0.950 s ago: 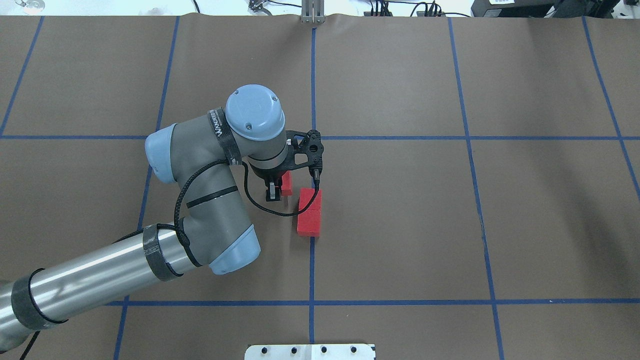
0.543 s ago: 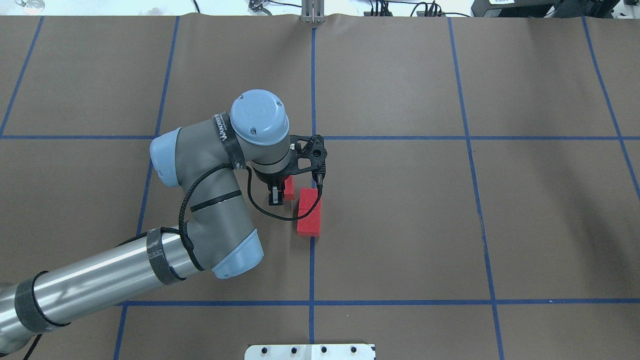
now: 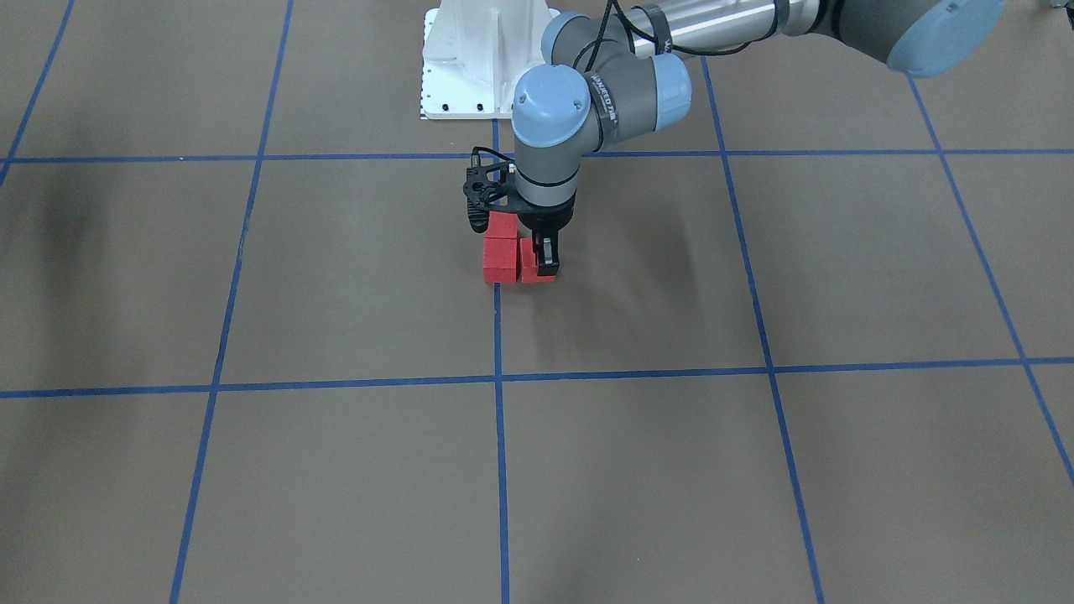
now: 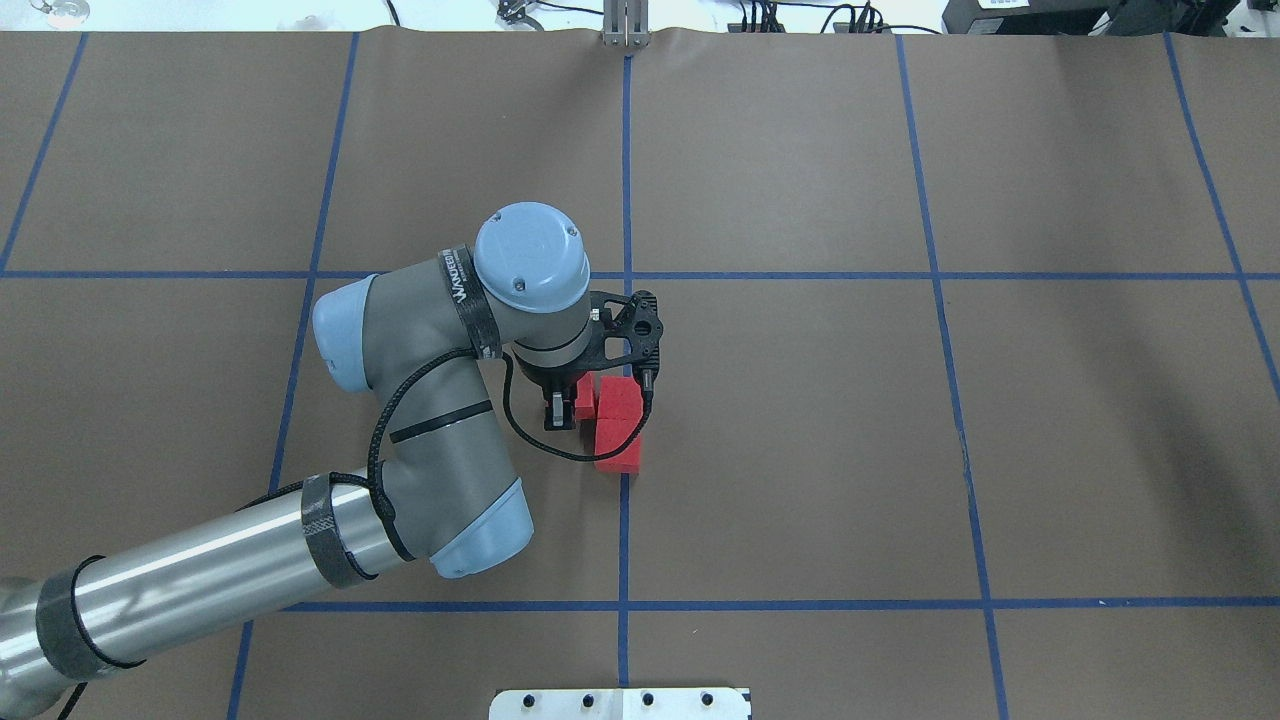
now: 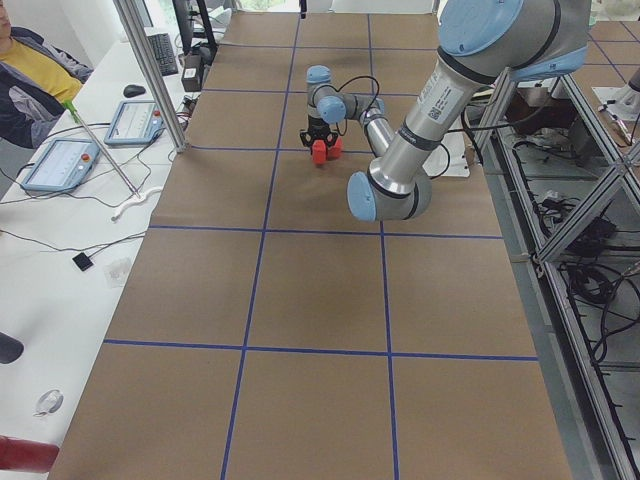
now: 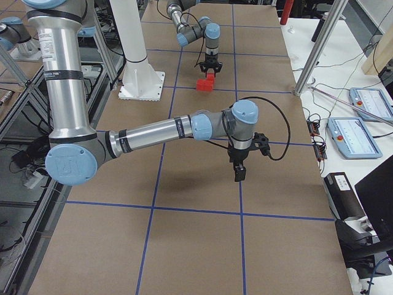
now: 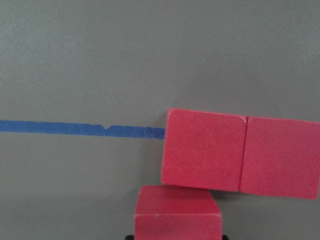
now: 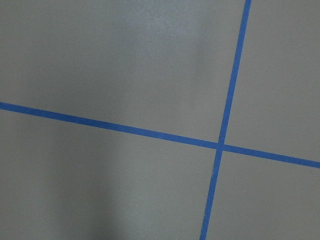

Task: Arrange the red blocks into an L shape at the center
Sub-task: 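Lower the cube beside the farther cube of the pair and open the left gripper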

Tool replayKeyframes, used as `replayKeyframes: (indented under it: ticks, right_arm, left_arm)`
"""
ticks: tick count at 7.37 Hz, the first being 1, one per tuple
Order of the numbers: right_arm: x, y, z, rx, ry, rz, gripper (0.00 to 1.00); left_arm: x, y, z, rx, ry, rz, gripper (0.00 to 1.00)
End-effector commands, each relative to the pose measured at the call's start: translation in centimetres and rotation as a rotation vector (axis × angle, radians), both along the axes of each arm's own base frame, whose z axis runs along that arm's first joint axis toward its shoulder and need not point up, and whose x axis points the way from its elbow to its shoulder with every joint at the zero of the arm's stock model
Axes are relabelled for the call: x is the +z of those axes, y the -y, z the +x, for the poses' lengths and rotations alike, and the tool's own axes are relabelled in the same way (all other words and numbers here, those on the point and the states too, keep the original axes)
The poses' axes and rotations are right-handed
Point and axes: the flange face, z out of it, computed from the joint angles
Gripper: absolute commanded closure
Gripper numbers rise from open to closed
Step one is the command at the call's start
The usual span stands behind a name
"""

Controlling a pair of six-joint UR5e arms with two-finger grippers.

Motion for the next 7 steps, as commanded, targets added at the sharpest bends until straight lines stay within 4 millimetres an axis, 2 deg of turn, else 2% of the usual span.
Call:
replayKeyframes:
  ticks: [1,7]
  right_arm:
    - [0.0,0.0,0.0,0.0,0.0,0.0,0.0]
    - [-0.1,0.05,-0.04,-0.001,0.003,0.001,0.0]
  left_arm:
    - [0.08,-0.12,0.15,0.002,0.002,0.0,0.79]
    - [0.26,-1.1,1.13,0.017,0.006,-0.003,0.71]
